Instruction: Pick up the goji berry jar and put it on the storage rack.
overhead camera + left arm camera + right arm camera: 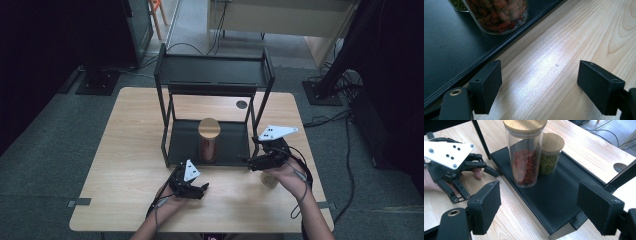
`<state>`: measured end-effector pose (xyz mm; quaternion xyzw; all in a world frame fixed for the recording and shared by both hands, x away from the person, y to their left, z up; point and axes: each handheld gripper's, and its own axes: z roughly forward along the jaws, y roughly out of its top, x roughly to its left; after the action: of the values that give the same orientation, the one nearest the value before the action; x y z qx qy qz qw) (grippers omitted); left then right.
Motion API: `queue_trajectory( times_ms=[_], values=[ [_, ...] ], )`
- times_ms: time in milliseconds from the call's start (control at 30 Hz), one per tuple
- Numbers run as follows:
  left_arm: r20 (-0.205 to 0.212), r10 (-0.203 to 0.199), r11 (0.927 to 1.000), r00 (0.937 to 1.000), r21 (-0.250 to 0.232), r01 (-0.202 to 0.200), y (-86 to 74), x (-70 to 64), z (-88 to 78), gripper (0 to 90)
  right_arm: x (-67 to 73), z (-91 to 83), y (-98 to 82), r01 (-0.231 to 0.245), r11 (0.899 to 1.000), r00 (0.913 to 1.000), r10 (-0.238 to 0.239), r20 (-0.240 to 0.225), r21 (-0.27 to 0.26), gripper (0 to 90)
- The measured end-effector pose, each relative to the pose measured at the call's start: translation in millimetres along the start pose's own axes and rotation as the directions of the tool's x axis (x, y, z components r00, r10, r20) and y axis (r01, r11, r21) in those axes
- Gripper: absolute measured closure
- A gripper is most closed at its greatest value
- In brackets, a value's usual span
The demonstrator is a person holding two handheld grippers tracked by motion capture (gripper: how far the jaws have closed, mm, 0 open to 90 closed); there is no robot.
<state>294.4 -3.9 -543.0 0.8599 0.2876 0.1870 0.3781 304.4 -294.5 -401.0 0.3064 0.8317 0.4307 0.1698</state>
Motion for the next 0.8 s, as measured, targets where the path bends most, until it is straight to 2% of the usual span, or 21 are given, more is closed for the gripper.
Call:
queue_trajectory(
  times_ms=[67, 367, 533, 800],
  values=[
    [-0.001, 0.002, 1.0000, 1.0000, 0.000, -0.002, 0.0, -0.1, 0.0, 20.2, -0.9, -1.9, -1.1, -0.002, 1.000, 0.9999, 0.002, -0.010, -0.002, 19.3],
    [0.000, -0.001, 1.0000, 1.0000, 0.000, 0.001, 0.0, 0.1, 0.0, 20.2, -6.9, -9.0, -4.9, -0.002, 1.000, 1.0000, 0.002, 0.001, 0.001, 19.3],
    [-0.003, 0.002, 1.0000, 1.0000, 0.000, -0.002, 0.0, -0.2, -0.1, 20.2, -8.6, -12.5, -6.0, 0.014, 1.000, 0.9999, -0.014, 0.001, 0.011, 19.3],
    [-0.005, 0.002, 1.0000, 1.0000, -0.002, -0.002, -0.1, -0.2, 0.0, 20.2, -14.5, -18.2, -11.0, -0.006, 1.000, 1.0000, 0.006, -0.007, -0.001, 19.3]
  ],
)
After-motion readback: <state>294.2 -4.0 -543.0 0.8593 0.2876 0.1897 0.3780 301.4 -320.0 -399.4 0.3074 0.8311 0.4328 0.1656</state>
